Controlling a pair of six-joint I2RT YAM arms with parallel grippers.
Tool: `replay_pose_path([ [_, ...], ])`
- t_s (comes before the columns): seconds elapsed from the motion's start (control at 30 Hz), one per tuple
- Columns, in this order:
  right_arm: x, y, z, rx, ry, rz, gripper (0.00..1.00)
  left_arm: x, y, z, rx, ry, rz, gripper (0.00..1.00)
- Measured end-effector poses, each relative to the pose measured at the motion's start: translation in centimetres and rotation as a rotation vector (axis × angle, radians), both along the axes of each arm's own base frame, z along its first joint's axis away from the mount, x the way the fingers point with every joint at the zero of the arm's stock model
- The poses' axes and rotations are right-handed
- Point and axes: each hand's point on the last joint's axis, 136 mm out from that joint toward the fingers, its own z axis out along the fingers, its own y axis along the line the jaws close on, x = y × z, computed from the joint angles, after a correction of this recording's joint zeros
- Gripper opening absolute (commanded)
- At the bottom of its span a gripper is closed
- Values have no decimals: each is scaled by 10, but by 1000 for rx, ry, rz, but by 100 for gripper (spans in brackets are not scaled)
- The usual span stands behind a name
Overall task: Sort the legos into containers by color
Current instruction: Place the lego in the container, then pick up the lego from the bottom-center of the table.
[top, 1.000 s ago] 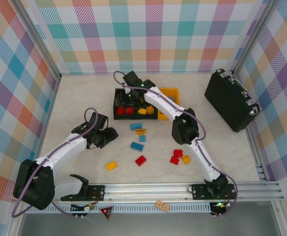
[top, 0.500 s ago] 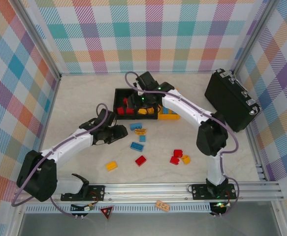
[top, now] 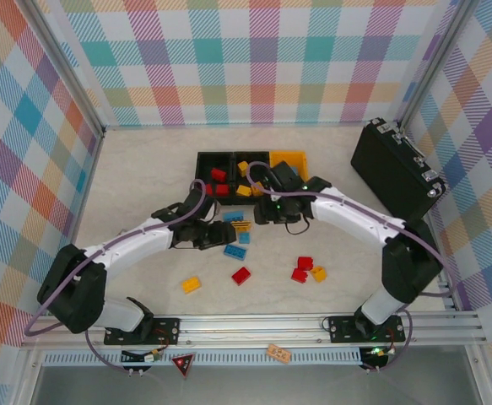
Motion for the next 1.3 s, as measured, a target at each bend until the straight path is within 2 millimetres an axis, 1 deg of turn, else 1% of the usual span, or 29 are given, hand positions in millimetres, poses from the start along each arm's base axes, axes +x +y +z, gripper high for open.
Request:
replay_pose_path([
  [0.13,-21,-31,-11,-51,26,-54,66,-10,-18,-5,10,9,-72,56],
  [0.27,-43,-58,-29,-126,81,-101,67,-14,-29,-8,17,11,-114,56],
  [0.37,-60,-75,-46,-177,135,-130,68,-16,-35,-9,18,6,-138,56],
  [0.53,-82,-94,-68,-233,209,-163,68,-19,-40,-13,23,12,-154,56],
  [0.7,-90,-100,-77,-252,237,-184,66,-19,-41,-18,32,22,-155,56],
  [0.93,-89,-99,-92,-259,257,-199,59,-21,-43,-20,36,23,-164,56],
  [1.0,-89,-98,-96,-261,261,-199,56,-20,-43,-20,38,21,-163,56],
  [1.07,-88,-97,-99,-263,266,-200,47,-20,-42,-20,41,19,-161,56],
  [1.13,-87,-96,-100,-263,268,-200,42,-20,-42,-20,41,19,-161,56],
  [1.23,-86,-95,-99,-258,261,-197,37,-19,-42,-21,46,15,-157,56],
  [1.3,-85,-94,-99,-255,258,-196,37,-19,-41,-21,49,13,-155,56],
])
